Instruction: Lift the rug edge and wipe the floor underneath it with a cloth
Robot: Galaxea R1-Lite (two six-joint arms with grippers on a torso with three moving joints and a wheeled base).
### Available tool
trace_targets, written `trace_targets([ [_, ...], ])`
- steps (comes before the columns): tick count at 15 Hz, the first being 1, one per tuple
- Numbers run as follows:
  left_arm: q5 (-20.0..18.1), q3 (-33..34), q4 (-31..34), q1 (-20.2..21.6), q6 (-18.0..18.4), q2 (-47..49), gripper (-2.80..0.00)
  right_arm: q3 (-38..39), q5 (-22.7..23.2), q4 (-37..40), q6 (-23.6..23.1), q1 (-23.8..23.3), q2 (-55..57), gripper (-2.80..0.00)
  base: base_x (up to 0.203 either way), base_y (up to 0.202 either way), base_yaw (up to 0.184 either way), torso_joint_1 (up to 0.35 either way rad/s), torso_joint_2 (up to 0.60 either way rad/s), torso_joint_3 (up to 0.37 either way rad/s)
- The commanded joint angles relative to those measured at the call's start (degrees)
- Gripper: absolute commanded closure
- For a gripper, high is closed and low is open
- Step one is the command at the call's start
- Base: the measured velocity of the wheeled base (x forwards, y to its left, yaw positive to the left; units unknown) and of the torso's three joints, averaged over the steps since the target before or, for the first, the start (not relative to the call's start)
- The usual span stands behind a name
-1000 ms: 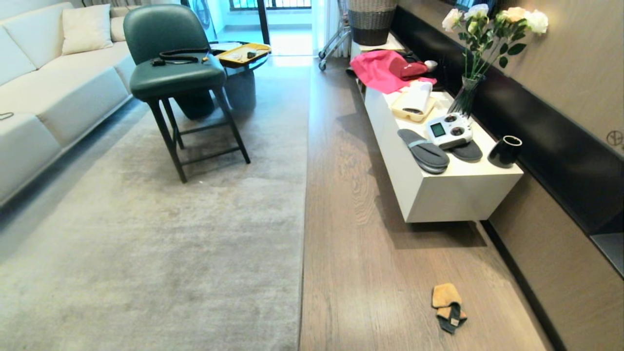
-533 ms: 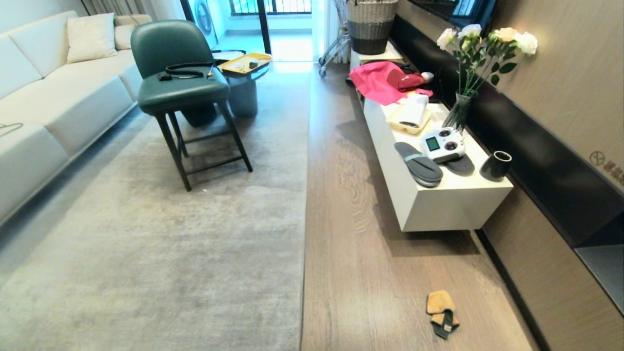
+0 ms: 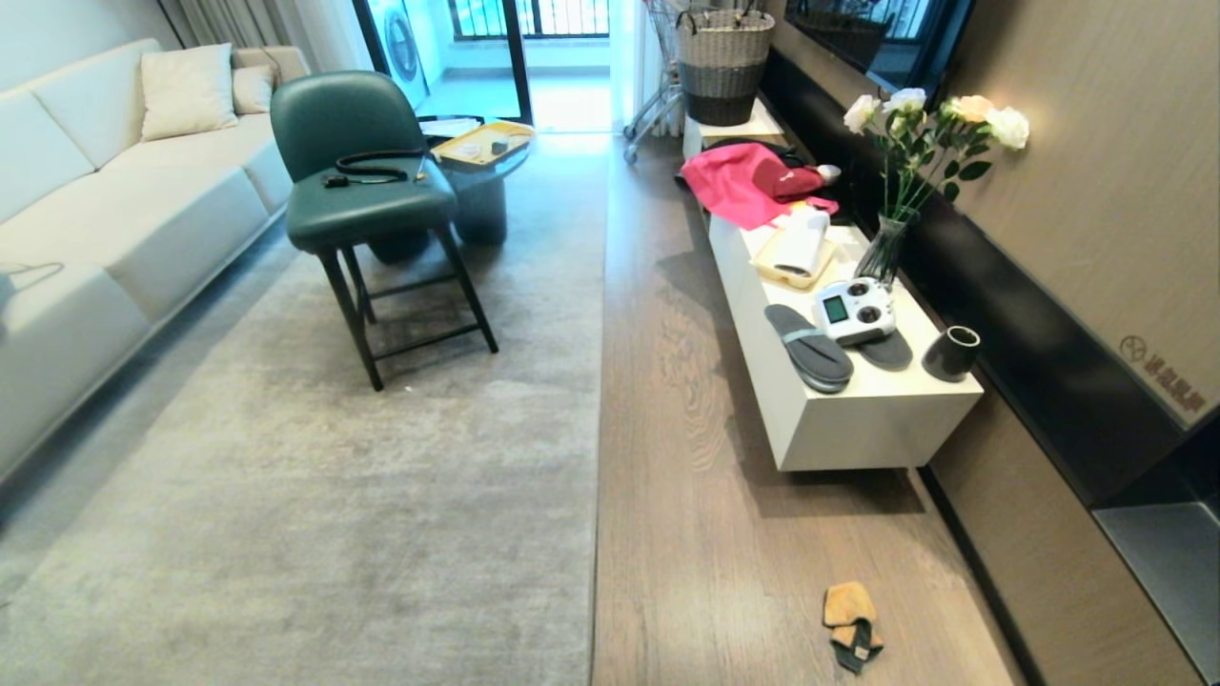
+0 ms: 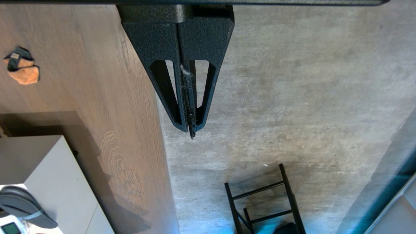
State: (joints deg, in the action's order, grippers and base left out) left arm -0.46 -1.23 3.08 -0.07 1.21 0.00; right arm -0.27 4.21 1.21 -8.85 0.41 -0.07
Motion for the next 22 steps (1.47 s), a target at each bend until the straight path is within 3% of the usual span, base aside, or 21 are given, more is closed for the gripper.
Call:
trace_targets([
  [1, 0.0, 0.0, 0.0, 0.0, 0.0, 0.0, 0.0, 0.0, 0.1, 0.0, -0.1, 0.0, 0.1, 0.0, 0.0, 0.0, 0.0, 0.183, -0.54, -0.36],
  [10, 0.0, 0.0, 0.0, 0.0, 0.0, 0.0, 0.0, 0.0, 0.0, 0.0, 0.1, 0.0, 0.1, 0.0, 0.0, 0.0, 0.0, 0.213, -0.57, -0.356],
  [22, 0.0, 0.0, 0.0, 0.0, 0.0, 0.0, 0.0, 0.0, 0.1, 0.0, -0.2, 0.0, 0.1, 0.0, 0.0, 0.0, 0.0, 0.155, -0.36, -0.21],
])
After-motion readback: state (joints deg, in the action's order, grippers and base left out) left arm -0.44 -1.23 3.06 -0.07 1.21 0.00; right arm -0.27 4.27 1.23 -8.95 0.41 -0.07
